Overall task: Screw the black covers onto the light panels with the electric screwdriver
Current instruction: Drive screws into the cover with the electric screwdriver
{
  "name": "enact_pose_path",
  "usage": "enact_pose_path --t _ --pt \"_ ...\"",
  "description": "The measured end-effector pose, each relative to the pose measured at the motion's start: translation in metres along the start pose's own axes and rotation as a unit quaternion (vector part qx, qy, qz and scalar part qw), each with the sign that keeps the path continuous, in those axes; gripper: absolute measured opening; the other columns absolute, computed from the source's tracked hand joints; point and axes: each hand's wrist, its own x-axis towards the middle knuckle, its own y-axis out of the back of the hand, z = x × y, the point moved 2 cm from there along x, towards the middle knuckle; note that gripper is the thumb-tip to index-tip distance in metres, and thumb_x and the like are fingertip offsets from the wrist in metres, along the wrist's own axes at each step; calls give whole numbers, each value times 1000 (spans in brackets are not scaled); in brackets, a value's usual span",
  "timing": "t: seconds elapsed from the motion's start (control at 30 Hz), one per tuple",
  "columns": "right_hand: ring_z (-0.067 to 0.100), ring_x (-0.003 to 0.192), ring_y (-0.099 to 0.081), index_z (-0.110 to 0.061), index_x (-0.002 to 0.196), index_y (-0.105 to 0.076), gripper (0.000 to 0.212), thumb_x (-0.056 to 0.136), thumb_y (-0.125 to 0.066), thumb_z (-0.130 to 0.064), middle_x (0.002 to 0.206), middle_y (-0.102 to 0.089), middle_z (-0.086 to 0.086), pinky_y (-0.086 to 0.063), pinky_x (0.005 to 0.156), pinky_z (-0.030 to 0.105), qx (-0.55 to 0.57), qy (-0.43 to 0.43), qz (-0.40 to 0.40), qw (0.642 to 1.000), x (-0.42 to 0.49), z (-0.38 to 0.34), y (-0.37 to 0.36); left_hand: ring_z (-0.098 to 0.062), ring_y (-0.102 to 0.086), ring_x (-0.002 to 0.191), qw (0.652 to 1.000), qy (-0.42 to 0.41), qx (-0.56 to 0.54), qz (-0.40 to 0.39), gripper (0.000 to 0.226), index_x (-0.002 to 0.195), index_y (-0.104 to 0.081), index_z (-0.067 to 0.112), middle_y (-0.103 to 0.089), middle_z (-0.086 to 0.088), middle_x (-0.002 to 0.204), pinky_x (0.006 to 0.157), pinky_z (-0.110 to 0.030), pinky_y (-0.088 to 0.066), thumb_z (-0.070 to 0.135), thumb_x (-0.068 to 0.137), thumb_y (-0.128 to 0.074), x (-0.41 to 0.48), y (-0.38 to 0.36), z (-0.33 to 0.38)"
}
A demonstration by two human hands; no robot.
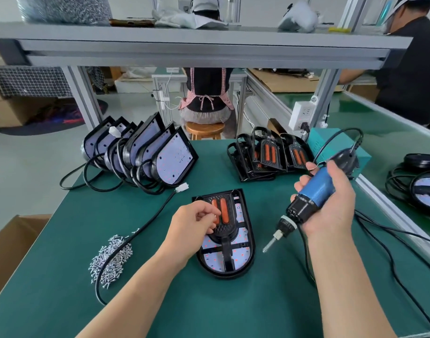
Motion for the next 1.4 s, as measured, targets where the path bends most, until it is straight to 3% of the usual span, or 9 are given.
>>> enact_pose_path --t 0.1,0.23,0.4,0.63,1.4 --pt "13 58 -42 -12 100 -66 42 89 -63 -52 69 -47 -3 -37 50 22 51 -64 -40 996 -5 -3 -14 -7 -63 65 1000 2 -22 8 26 85 -70 15 -72 -3 75 62 -17 -51 -2 94 -52 -2 -1 -1" --pt "10 60 -47 -15 95 -63 32 78 -71 -42 74 -52 -5 -37 52 20 92 -96 -63 989 -12 3 -33 -10 -67 66 999 2 -38 5 22 84 -68 10 -74 -6 76 63 -18 -53 -6 91 -56 -4 -2 2" --pt "9 55 -56 -14 88 -60 11 92 -69 -20 68 -61 -4 -46 54 20 64 60 36 996 -16 5 -54 -11 -68 66 992 23 -124 -8 18 88 -68 3 -74 -7 73 63 -16 -53 -10 91 -57 -8 -3 8" --pt "13 56 -58 -16 94 -54 19 87 -71 -23 65 -61 0 -49 56 22 15 180 74 981 -23 5 -74 -9 -68 65 972 56 -229 -5 13 91 -66 0 -72 -1 68 64 -19 -55 -8 94 -57 -9 -5 16" --pt "14 59 -58 -18 98 -56 18 88 -70 -22 63 -60 -4 -50 62 26 -7 175 79 981 -31 16 -82 -15 -67 68 941 95 -324 31 11 92 -64 -3 -70 -14 79 66 -20 -56 -11 93 -57 -11 -11 15"
